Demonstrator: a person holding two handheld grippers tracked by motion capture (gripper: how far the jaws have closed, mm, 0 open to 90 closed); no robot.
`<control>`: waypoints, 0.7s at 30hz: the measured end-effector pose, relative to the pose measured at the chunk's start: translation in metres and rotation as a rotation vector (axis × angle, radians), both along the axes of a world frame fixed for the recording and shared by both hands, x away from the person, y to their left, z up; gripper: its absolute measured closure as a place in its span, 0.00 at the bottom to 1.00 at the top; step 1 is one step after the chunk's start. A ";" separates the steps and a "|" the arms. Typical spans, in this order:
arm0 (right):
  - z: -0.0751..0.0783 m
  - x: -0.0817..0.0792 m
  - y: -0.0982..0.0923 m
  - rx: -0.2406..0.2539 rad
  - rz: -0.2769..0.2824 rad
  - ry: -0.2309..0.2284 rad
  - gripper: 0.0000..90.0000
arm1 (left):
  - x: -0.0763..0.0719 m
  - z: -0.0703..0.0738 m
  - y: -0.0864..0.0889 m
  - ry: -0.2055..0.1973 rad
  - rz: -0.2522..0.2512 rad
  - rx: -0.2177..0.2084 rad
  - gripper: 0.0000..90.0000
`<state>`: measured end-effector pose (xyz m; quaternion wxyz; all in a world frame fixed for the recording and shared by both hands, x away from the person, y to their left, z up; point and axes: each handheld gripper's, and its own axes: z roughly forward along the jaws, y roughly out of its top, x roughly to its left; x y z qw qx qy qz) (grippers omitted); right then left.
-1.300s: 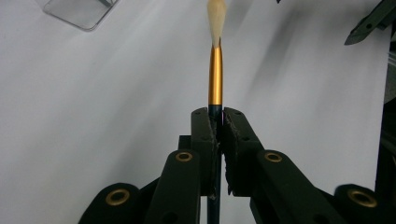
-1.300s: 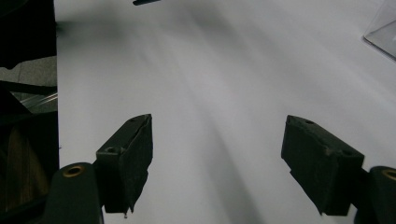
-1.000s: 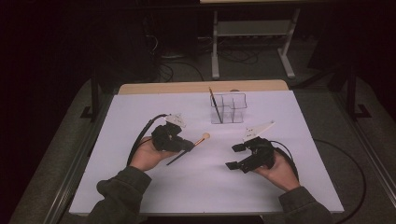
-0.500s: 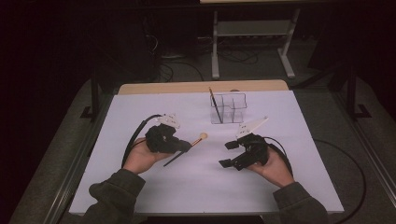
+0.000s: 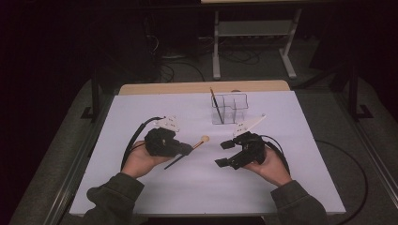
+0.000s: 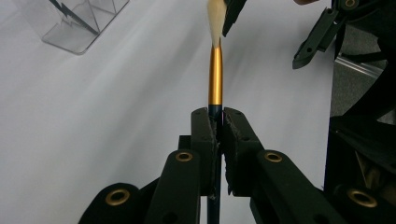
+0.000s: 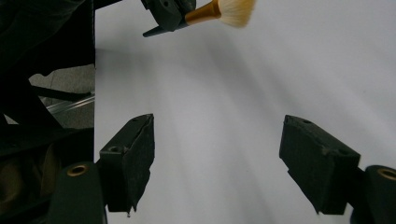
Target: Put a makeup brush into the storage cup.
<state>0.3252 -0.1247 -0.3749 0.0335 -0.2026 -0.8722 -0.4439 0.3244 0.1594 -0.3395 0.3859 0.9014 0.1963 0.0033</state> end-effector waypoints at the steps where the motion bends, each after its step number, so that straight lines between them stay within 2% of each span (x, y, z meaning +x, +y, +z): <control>1: 0.000 0.000 0.000 0.000 0.000 0.000 0.29 | 0.000 0.000 0.000 -0.004 -0.008 0.002 0.93; 21: 0.003 -0.002 0.008 0.016 0.038 0.001 0.29 | -0.007 -0.001 -0.005 -0.030 -0.063 -0.002 0.93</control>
